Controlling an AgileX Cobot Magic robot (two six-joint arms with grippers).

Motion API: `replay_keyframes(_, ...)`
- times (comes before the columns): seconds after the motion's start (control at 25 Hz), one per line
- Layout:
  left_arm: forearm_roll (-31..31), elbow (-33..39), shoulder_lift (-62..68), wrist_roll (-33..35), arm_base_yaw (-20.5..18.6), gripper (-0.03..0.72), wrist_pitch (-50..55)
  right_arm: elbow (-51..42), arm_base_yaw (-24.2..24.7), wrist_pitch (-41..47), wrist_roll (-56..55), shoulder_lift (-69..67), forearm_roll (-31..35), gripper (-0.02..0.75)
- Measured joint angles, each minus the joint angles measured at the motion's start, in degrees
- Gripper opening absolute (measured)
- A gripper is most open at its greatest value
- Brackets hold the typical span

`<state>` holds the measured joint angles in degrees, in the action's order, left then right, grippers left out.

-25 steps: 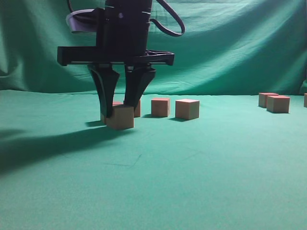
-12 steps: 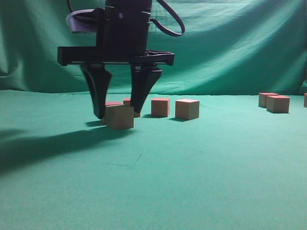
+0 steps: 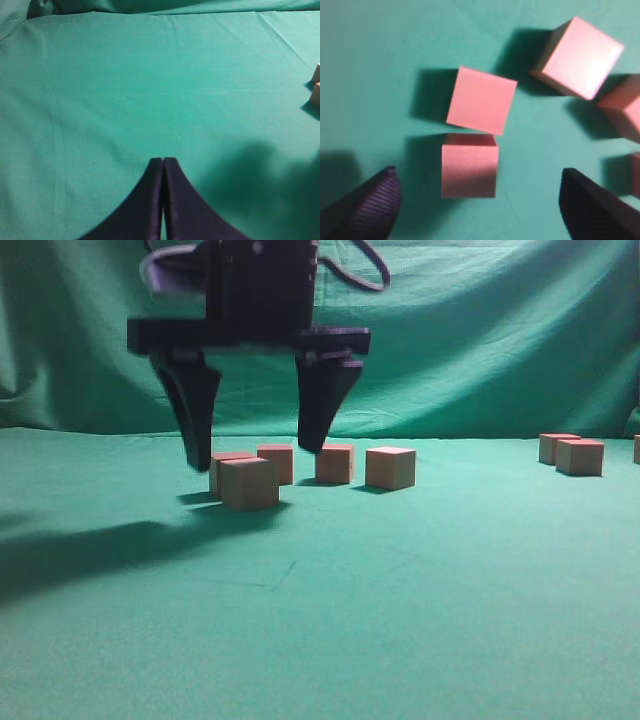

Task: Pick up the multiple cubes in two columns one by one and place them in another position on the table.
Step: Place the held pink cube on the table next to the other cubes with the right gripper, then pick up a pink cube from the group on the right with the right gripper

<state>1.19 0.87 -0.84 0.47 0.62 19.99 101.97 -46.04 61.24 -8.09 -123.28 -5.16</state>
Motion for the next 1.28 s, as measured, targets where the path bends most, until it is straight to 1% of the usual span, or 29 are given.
replay_keyframes(0.2,0.0,0.0,0.0,0.0,0.0,0.0,0.0,6.72,0.0,6.91,2.16,3.45,-0.56,0.613)
replay_keyframes(0.32,0.0,0.0,0.0,0.0,0.0,0.0,0.0,9.24,0.12,9.02,3.72,6.94,-3.48,0.613)
replay_keyframes(0.4,0.0,0.0,0.0,0.0,0.0,0.0,0.0,9.49,1.13,9.43,4.01,9.58,-6.33,0.613)
replay_keyframes(0.48,0.0,0.0,0.0,0.0,0.0,0.0,0.0,9.49,3.03,9.7,3.79,12.4,-7.41,0.613)
replay_keyframes(0.56,0.0,0.0,0.0,0.0,0.0,0.0,0.0,9.49,5.74,9.91,3.5,15.18,-7.31,0.613)
replay_keyframes(0.68,0.0,0.0,0.0,0.0,0.0,0.0,0.0,9.49,11.25,10.17,3.26,19.88,-5.66,0.613)
replay_keyframes(0.8,0.0,0.0,0.0,0.0,0.0,0.0,0.0,6.83,17.04,10.28,3.26,25.06,-4.78,0.613)
replay_keyframes(0.96,0.0,0.0,0.0,0.0,0.0,0.0,0.0,-1.88,25.47,10.37,3.26,29.71,-4.68,0.613)
replay_keyframes(1.0,0.0,0.0,0.0,0.0,0.0,0.0,0.0,-4.68,27.27,10.37,3.14,30.51,-4.68,0.564)
replay_keyframes(1.04,0.0,0.0,0.0,0.0,0.0,0.0,0.0,-7.05,29.4,10.37,2.88,31.09,-4.64,0.551)
replay_keyframes(1.12,0.0,0.0,0.0,0.0,0.0,0.0,0.0,-12.54,33.03,9.37,2.2,31.6,-4.31,0.558)
replay_keyframes(1.28,0.0,0.0,0.0,0.0,0.0,0.0,0.0,-21.68,39.51,4.23,1.74,31.6,-2.69,0.558)
